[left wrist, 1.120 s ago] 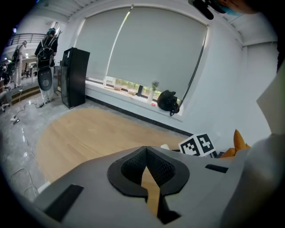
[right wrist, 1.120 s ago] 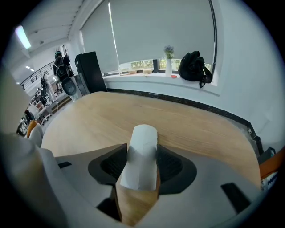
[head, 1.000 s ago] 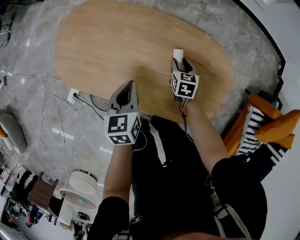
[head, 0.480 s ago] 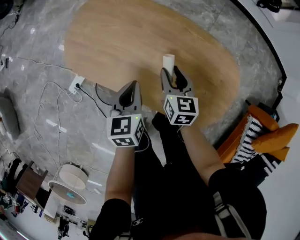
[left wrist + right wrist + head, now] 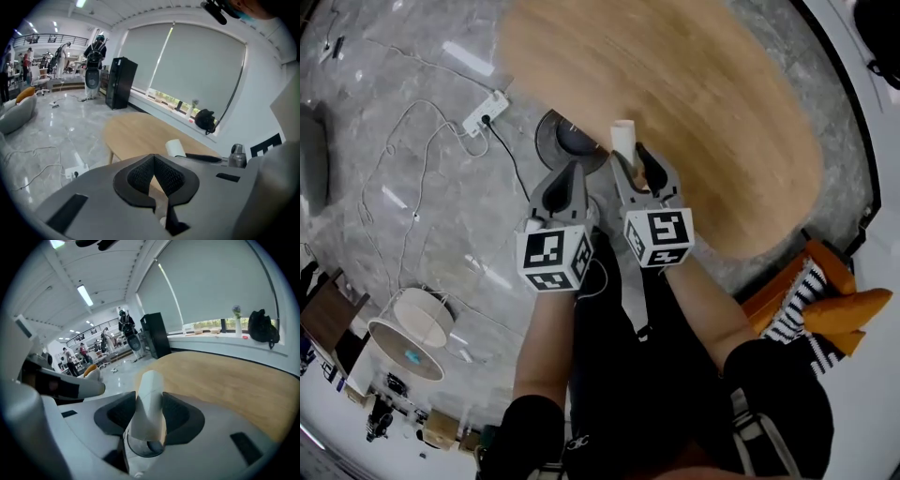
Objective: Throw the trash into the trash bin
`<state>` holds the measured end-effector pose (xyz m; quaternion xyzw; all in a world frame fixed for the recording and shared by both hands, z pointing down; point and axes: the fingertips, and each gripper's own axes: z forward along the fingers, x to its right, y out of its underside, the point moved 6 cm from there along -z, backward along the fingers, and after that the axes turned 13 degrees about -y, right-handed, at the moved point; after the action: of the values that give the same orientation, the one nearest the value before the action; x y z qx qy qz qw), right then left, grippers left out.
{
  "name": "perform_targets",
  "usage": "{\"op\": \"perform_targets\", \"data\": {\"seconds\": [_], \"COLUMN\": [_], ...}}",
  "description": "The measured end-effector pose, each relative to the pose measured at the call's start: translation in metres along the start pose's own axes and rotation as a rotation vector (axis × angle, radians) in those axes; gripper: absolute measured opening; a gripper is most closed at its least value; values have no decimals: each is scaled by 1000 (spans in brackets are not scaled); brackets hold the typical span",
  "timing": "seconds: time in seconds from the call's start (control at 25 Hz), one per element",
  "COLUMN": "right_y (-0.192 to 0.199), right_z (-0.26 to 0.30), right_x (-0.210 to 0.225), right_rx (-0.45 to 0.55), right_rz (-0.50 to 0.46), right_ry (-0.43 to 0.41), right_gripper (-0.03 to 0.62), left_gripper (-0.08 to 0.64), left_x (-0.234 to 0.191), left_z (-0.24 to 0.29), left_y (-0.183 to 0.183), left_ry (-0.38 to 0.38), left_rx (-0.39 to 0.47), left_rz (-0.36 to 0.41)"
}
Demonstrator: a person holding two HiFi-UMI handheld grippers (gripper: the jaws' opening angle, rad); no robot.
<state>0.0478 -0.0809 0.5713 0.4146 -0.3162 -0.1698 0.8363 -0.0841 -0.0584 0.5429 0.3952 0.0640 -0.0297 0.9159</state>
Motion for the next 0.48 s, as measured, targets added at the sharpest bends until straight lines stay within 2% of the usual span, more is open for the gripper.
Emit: {"op": "perform_targets", "data": {"seconds": [0.16,0.24,0.48], "right_y": [45,75,145], "right_z": [52,77,141], "right_x": [-41,-55,-56], "right_rx": [-100,-156,-315], "right_rz": [-60,-59,-82], "right_ry": [-70,-90,-49], "right_gripper": [183,183,183], "left_gripper": [13,13,14], "left_x": [-52,-76,-131], "left_z": [-7,-11,-11], "left_y": [24,41,75], "left_ry": [-24,-34,-55], "left_rx": [-8,-19,-31], "left_rz": [-27,-38,-85]}}
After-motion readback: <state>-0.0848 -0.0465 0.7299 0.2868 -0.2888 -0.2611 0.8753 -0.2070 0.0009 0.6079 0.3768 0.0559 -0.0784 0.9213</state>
